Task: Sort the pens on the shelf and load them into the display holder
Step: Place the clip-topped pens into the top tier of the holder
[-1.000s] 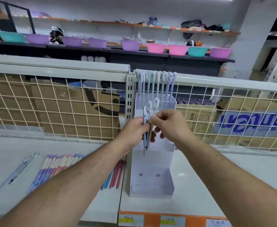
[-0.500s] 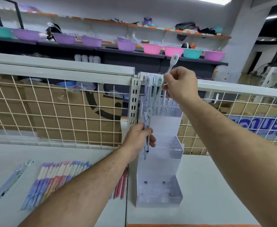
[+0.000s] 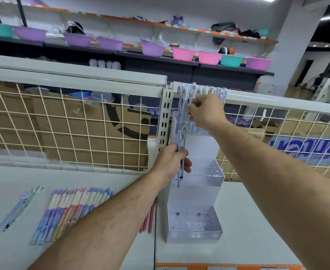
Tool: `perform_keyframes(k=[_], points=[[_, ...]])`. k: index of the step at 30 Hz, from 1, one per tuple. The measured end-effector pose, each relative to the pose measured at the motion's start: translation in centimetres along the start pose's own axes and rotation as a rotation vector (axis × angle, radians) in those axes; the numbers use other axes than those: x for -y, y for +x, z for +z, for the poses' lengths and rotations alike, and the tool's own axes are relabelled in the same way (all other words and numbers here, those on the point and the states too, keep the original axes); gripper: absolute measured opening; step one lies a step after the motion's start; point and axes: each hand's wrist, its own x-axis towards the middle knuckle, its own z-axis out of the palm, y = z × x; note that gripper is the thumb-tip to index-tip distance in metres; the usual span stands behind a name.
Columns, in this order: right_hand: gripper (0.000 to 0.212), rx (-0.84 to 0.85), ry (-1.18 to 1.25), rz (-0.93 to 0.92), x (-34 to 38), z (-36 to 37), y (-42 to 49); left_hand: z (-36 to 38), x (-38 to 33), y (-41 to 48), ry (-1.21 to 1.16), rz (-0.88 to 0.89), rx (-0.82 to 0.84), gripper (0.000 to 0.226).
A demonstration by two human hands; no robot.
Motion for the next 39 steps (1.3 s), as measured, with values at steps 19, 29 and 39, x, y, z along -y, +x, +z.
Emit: perform_keyframes(k=[19, 29, 39], points=[[0.017, 0.297, 0.083, 0.167, -4.5, 0.2, -6.8, 0.1, 0.0, -0.2, 0.036, 0.039, 0.06, 0.02], [0.015, -0.151, 0.179, -0.012, -0.4, -4.0, -1.7, 0.2, -0.2, -0.4, -0.044, -0.002, 0.051, 0.022], [0.017, -0.174, 0.051, -0.057, 0.1, -2.7, 0.2, 0.0, -0.4, -0.4, -0.049, -0.023, 0.042, 0.021]])
